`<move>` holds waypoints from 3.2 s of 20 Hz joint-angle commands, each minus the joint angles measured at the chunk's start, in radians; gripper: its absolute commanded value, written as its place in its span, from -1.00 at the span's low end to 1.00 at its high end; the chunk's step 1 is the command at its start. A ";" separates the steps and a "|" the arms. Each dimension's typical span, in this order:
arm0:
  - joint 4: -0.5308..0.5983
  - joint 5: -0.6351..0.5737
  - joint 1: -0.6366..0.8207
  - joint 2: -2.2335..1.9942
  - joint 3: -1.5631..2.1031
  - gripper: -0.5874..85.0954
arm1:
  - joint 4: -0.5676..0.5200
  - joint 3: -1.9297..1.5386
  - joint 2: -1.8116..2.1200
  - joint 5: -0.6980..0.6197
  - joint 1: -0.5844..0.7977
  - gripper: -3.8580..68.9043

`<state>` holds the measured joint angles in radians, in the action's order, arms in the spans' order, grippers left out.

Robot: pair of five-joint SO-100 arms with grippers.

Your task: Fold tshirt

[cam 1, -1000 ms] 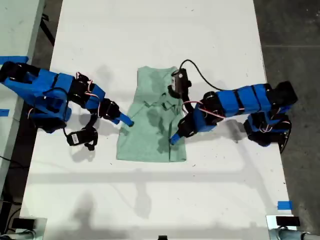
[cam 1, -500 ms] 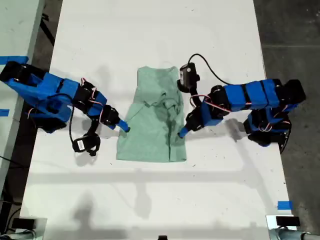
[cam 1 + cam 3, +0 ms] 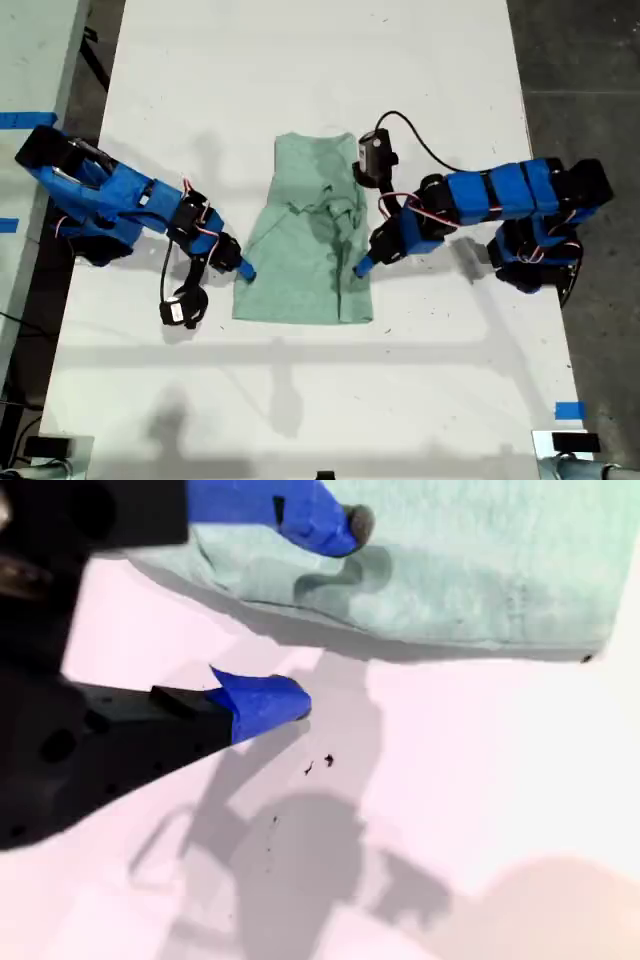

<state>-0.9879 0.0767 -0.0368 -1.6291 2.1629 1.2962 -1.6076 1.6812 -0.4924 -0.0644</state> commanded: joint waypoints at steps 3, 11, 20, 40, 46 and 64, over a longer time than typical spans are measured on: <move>0.060 0.011 -0.021 0.069 -0.106 -0.51 | -0.044 -0.011 0.072 0.012 -0.008 -0.24; -0.002 0.020 0.008 0.072 -0.106 -0.95 | -0.069 -0.052 0.078 0.032 -0.017 -0.24; -0.351 0.166 0.040 -0.035 -0.287 -0.98 | -0.097 -0.097 0.109 0.043 -0.017 -0.25; -0.354 -0.040 0.032 0.255 -0.882 -0.41 | -0.141 -0.178 0.150 0.071 -0.031 -0.26; -0.364 0.025 0.003 -0.167 -0.552 -0.46 | -0.138 -0.179 0.175 0.067 -0.028 -0.26; -0.149 0.077 -0.137 0.074 -0.403 -0.47 | -0.060 0.514 -0.497 0.153 -0.143 -0.12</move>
<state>-1.1704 0.1442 -0.1503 -1.5677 1.7963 1.2272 -1.1812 1.1919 -0.3590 -0.1871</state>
